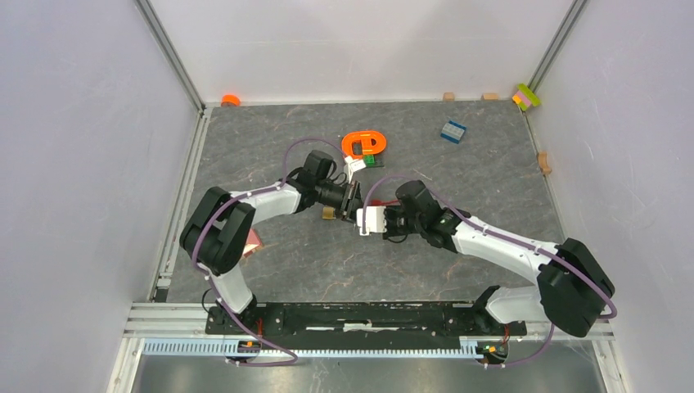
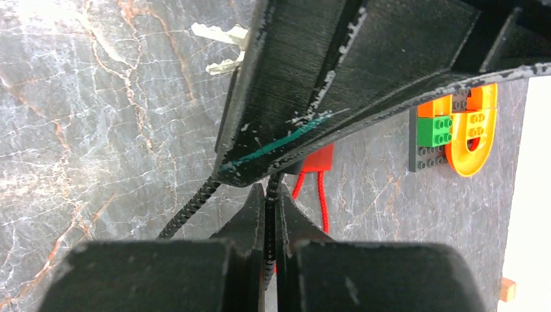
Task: Unlock with the key
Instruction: Unlock the lock.
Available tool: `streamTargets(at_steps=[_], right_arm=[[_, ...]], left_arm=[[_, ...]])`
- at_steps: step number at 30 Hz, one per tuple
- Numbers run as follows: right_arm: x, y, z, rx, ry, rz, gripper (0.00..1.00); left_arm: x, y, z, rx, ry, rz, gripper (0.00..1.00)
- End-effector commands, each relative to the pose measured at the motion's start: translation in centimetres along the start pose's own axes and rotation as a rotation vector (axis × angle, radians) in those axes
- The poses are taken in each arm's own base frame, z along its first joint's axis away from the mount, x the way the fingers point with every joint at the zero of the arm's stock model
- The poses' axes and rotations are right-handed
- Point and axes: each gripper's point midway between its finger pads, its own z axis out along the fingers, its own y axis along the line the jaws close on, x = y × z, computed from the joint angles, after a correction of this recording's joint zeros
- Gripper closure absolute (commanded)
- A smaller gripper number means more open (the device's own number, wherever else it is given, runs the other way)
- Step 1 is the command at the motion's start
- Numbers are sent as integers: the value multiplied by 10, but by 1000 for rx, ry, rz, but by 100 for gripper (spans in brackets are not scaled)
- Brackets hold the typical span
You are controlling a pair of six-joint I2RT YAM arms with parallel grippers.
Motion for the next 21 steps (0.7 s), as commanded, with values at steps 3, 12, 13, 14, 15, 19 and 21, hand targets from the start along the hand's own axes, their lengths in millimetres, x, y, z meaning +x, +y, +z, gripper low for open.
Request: streamTargets(at_steps=[3,12,13,14,15,19,21], right_arm=[[-75,31,0,-123,-246,-142,100],[-60,36,0,-92,-183,-198,100],[-57,31,-1,-68,-165,-188,100],[-55,24,-1,-45,-150,-173,100],[-52,17,-2,-21,-141,-148,100],[-38,-9,-8,40,-105,-65,100],[-31,-16,-12,63,-90,-40,100]], left_arm=[[-59,-1,-6,-59,-255,53,98],[-70,31,-36,-184,-398,-38,98],[-70,30,-37,-182,-396,-32,98],[-70,29,-37,-177,-394,-32,98],[-70,28,-37,-171,-392,-34,98],[-68,28,-40,-161,-390,-30,98],[-67,28,-44,-153,-393,-30,98]])
